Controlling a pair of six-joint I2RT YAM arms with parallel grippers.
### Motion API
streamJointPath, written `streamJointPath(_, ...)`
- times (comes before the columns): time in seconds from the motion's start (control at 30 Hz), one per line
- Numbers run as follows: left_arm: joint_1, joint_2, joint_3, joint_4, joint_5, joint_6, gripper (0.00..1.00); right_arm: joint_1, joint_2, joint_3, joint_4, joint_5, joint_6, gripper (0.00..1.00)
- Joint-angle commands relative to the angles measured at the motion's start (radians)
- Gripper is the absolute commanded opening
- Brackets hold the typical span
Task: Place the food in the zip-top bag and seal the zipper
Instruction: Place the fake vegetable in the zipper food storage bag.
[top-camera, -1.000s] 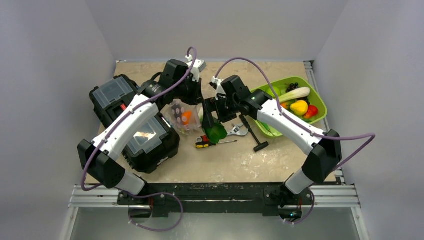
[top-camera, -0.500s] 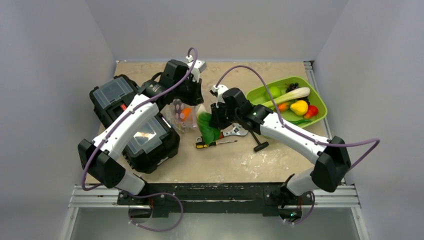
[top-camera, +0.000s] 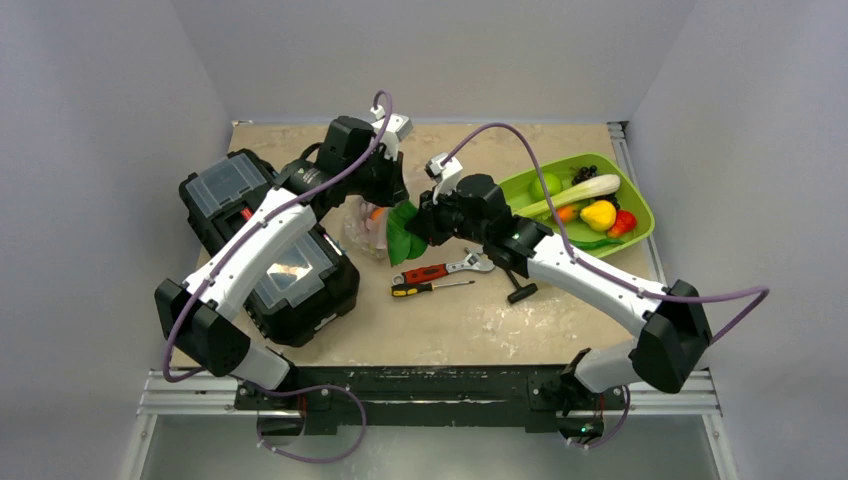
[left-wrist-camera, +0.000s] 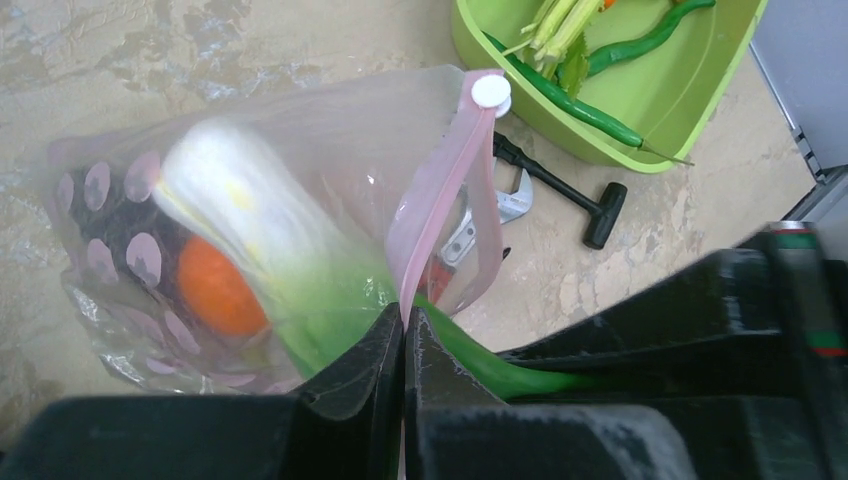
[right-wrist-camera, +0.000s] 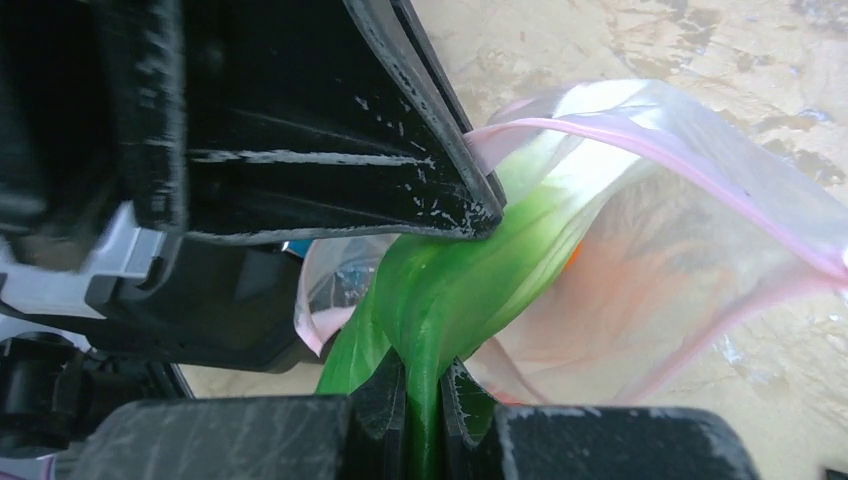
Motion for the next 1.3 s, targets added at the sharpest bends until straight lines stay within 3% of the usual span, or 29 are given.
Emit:
streamJointPath(0.0,-0.010,-0.048,-0.001,0.026,0.102,0.003,0.00,-0.003,0.028,-0.038,0.283,-0.031,-0.040,0.00)
streamJointPath(0.17,-0.014,-0.055,-0.008,0.037,0.144,0.008,0.00,-0.071,0.043,-0.164,0.504,-0.084,-0.049,0.00)
streamJointPath(0.3,-0.015,-0.054,-0.011,0.036,0.138,0.015,0.00,-0.196,0.048,-0.218,0.648,-0.277,0.083,0.00)
streamJointPath(0.47,-0.017,-0.035,0.006,0.006,0.098,0.020,0.00,-0.220,0.004,-0.156,0.537,-0.325,0.205,0.00)
streamJointPath(0.57,-0.016,-0.018,0.016,0.004,0.125,0.019,0.00,-0.221,0.015,-0.133,0.499,-0.258,0.281,0.00)
streamJointPath(0.8,-0.024,-0.011,0.007,0.014,0.162,0.022,0.00,-0.230,0.170,-0.142,0.718,-0.268,0.545,0.00)
streamJointPath(1.0,-0.028,-0.011,0.004,0.024,0.183,0.015,0.00,-0.225,0.307,-0.099,0.724,-0.245,0.477,0.00)
streamJointPath(1.23,-0.028,0.015,0.008,0.024,0.185,-0.008,0.00,-0.184,0.332,-0.133,0.739,-0.210,0.452,0.00)
streamJointPath(1.27,-0.028,0.015,0.008,0.025,0.178,-0.010,0.00,-0.179,0.338,-0.127,0.718,-0.208,0.453,0.04)
